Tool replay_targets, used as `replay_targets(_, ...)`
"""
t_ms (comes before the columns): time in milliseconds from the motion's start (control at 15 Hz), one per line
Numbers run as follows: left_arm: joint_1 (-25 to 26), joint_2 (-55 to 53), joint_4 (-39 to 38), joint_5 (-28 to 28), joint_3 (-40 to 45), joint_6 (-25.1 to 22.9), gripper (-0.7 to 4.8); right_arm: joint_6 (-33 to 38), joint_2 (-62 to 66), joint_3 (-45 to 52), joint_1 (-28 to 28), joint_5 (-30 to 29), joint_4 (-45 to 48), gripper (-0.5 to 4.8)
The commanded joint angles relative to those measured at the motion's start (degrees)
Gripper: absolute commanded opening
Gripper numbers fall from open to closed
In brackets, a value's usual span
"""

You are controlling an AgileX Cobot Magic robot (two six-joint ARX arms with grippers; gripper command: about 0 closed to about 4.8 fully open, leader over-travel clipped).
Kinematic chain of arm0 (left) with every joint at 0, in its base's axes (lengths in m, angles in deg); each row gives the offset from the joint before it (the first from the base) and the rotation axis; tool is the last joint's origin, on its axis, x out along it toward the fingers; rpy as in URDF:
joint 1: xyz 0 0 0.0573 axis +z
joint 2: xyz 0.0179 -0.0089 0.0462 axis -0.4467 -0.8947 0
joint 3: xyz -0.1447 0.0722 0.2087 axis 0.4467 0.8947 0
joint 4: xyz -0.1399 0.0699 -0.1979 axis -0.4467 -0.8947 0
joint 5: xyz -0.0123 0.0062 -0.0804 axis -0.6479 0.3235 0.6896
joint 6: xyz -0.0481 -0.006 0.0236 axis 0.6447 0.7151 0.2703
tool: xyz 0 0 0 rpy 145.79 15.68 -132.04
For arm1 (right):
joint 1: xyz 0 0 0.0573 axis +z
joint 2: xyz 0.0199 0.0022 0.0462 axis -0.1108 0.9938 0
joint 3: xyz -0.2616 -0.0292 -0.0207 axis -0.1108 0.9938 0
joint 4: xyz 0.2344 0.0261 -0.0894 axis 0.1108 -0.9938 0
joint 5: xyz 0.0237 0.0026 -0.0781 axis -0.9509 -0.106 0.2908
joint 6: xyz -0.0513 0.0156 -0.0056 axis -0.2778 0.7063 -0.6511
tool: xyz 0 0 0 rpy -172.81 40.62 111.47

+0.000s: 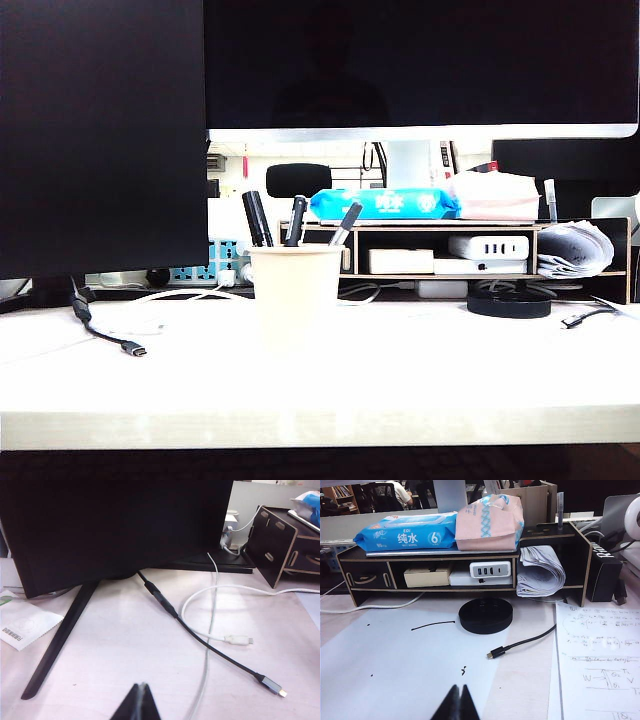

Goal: Pick up the marker from the paper cup and put it on the table.

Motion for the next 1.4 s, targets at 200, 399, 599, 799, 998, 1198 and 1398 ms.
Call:
replay_targets(200,0.07,0.0,0.7,0.24,0.0,-0.2,-0.04,0.02,0.0,0.26,-0.02,-0.31,0.85,-0.05)
replay_targets(399,0.07,0.0,0.74,0.28,0.0,0.28,-0.04,2.56,0.0,0.26,-0.02,-9.4,1.44,-0.05)
replay_targets(599,0.07,0.0,0.87,2.71,-0.02,8.11,-0.04,14.62,0.0,0.22,0.02,-20.37,7.43,-0.05)
replay_targets(799,0.07,0.0,2.95,10.19,-0.04,20.48,-0.04,29.62,0.0,-1.51,0.02,-22.29,8.7,-0.06)
replay_targets(998,0.07,0.0,2.89,11.3,-0.04,20.83,-0.04,29.59,0.42,-7.06,0.04,-25.64,8.17,-0.06)
replay_targets(1198,0.04,0.0,2.08,23.54,-0.02,19.69,-0.05,27.91,9.38,-16.26,0.09,-29.77,6.4,-0.06)
replay_targets(1398,0.04,0.0,-1.46,41.03,-0.02,17.7,-0.05,23.89,29.44,-25.75,0.68,-42.8,5.09,-0.06)
